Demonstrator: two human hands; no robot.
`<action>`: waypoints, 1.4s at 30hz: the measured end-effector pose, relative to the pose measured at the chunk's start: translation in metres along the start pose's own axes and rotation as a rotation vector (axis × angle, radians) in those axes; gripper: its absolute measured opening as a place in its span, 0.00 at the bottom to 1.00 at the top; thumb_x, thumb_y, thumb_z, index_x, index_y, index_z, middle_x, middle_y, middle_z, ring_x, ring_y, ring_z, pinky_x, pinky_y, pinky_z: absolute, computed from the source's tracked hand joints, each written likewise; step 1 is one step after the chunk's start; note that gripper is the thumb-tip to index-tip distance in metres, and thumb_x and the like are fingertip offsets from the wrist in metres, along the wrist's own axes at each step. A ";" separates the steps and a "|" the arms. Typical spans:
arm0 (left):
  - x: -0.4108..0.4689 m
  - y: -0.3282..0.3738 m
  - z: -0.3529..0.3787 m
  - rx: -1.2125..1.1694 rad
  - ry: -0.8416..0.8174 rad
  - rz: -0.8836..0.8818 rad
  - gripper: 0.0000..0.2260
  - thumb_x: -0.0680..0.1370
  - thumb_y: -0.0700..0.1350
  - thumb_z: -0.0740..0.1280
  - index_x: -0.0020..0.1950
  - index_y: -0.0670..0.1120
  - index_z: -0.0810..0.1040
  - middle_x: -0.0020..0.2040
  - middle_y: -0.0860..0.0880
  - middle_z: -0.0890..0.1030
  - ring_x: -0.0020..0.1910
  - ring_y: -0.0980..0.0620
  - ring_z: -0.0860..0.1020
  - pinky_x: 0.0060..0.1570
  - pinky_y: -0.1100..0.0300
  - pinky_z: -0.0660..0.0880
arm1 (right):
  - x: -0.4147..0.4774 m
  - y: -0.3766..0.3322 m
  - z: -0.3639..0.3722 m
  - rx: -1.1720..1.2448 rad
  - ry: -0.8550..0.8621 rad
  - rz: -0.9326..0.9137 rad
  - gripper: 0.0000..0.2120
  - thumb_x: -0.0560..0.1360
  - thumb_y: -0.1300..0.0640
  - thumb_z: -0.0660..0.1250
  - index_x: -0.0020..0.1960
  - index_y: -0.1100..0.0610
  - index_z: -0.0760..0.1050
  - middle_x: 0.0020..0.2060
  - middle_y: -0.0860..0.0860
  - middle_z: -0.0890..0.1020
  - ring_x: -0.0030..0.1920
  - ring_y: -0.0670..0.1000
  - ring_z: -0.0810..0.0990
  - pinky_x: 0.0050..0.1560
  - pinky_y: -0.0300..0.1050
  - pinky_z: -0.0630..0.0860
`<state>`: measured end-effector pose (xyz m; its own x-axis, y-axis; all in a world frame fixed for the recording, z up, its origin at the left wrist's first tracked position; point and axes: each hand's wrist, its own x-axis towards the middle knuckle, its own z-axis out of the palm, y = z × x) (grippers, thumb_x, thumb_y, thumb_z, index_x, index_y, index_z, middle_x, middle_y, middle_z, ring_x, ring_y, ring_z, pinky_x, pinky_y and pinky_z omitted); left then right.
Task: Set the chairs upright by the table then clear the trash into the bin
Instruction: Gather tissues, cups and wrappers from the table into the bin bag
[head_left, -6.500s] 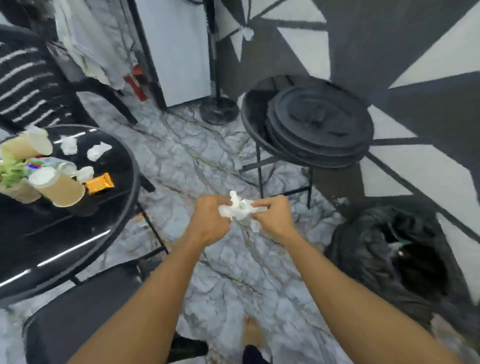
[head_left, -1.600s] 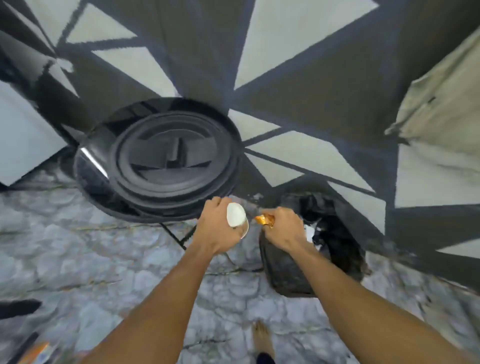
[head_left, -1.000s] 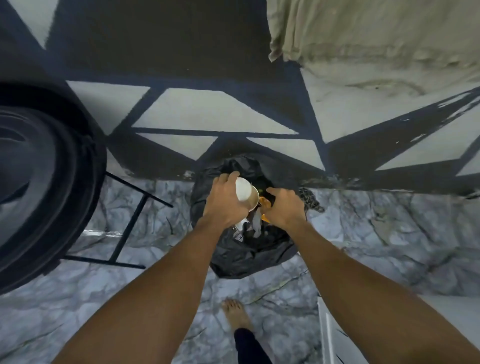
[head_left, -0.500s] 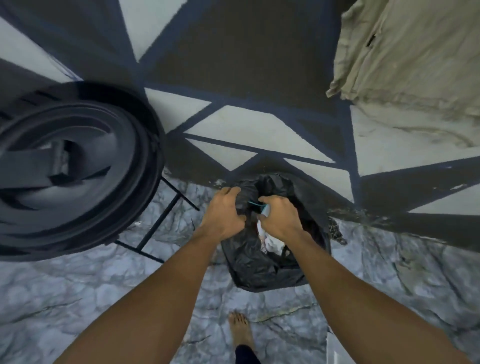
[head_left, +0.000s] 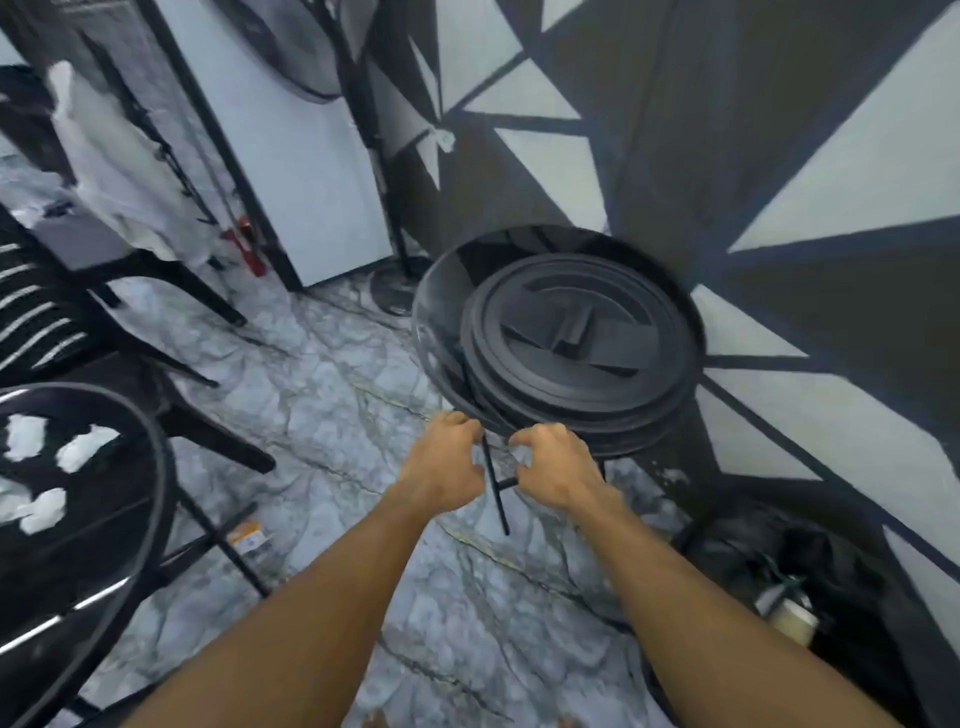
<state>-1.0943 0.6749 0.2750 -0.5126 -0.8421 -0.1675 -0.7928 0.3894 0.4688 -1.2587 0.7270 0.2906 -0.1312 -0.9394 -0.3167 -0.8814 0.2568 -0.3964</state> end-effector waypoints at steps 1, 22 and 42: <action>-0.010 -0.027 -0.017 0.003 0.016 -0.049 0.20 0.75 0.45 0.71 0.67 0.45 0.75 0.69 0.47 0.73 0.71 0.45 0.67 0.64 0.50 0.71 | 0.010 -0.030 0.006 -0.025 -0.023 -0.038 0.21 0.73 0.58 0.68 0.65 0.52 0.79 0.62 0.53 0.82 0.62 0.57 0.79 0.58 0.49 0.77; -0.252 -0.391 -0.177 -0.143 0.418 -0.803 0.19 0.74 0.44 0.70 0.64 0.45 0.78 0.62 0.48 0.78 0.64 0.46 0.72 0.61 0.53 0.73 | 0.076 -0.489 0.213 -0.115 -0.328 -0.681 0.18 0.70 0.51 0.69 0.60 0.48 0.80 0.59 0.50 0.83 0.61 0.55 0.80 0.59 0.51 0.78; -0.174 -0.487 -0.138 -0.092 0.319 -0.877 0.14 0.75 0.36 0.66 0.61 0.43 0.78 0.60 0.46 0.77 0.59 0.43 0.76 0.53 0.45 0.79 | 0.209 -0.546 0.288 -0.317 -0.403 -0.868 0.14 0.75 0.62 0.70 0.60 0.57 0.78 0.60 0.55 0.77 0.59 0.58 0.78 0.55 0.49 0.78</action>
<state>-0.5738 0.5804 0.1955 0.3813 -0.8888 -0.2541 -0.8174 -0.4526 0.3565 -0.6744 0.4562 0.1926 0.7247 -0.6112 -0.3182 -0.6872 -0.6066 -0.3997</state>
